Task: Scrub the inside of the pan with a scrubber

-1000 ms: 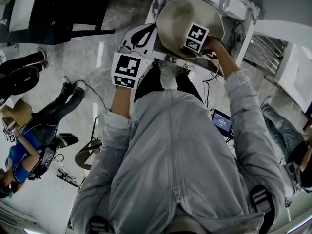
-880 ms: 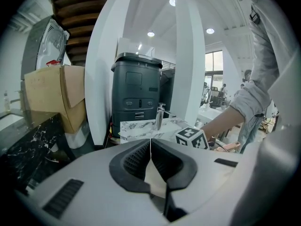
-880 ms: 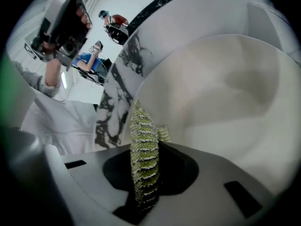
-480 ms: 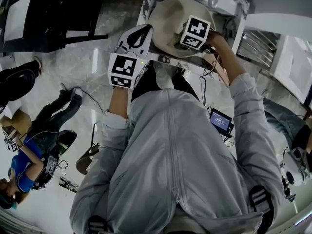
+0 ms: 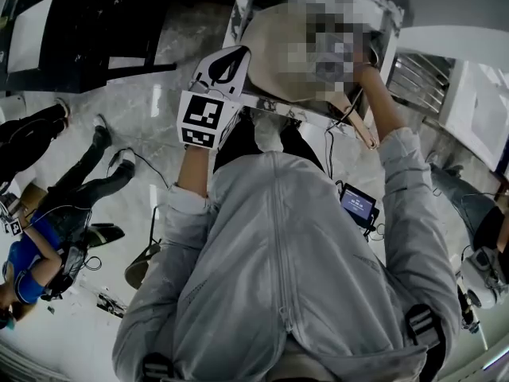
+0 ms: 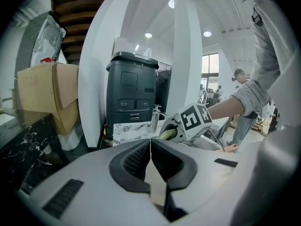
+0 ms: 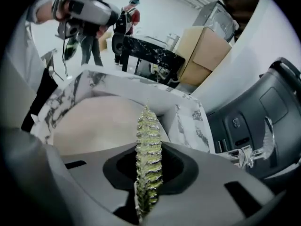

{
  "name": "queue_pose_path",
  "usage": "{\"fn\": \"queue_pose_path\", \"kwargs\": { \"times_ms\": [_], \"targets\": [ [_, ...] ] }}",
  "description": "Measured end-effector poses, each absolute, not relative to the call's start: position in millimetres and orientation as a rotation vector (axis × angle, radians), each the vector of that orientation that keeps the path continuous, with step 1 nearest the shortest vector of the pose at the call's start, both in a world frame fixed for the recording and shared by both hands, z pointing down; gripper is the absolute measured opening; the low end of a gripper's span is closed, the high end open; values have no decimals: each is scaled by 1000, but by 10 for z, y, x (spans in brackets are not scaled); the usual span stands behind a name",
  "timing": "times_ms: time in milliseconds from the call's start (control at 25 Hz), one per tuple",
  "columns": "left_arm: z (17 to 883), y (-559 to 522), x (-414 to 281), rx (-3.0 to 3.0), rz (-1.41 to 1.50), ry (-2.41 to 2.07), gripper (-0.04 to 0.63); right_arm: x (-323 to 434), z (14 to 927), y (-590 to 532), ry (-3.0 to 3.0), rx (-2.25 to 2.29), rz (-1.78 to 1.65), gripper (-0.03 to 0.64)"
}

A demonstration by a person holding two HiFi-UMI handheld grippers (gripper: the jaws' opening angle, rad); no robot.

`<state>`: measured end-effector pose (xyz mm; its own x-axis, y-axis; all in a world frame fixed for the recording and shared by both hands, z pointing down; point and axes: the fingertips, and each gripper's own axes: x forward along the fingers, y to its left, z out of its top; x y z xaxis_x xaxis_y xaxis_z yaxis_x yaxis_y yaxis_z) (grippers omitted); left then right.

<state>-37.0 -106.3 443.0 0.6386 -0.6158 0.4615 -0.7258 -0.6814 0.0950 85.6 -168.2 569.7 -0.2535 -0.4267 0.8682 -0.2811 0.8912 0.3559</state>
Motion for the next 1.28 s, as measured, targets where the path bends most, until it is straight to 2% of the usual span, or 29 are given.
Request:
{"fn": "queue_pose_path", "kwargs": {
  "times_ms": [200, 520, 760, 1280],
  "targets": [
    [4480, -1067, -342, 2589, 608, -1069, 23, 1086, 5959, -1811, -1618, 494, -454, 84],
    [4502, -1084, -352, 2586, 610, -1057, 23, 1440, 6474, -1831, -1364, 355, -561, 84],
    [4524, -1058, -345, 2582, 616, -1050, 23, 1634, 6812, -1709, -1312, 317, -395, 92],
    [4516, -1038, -307, 2583, 608, -1051, 24, 1753, 6922, -1326, -1343, 213, -66, 92]
  ]
}}
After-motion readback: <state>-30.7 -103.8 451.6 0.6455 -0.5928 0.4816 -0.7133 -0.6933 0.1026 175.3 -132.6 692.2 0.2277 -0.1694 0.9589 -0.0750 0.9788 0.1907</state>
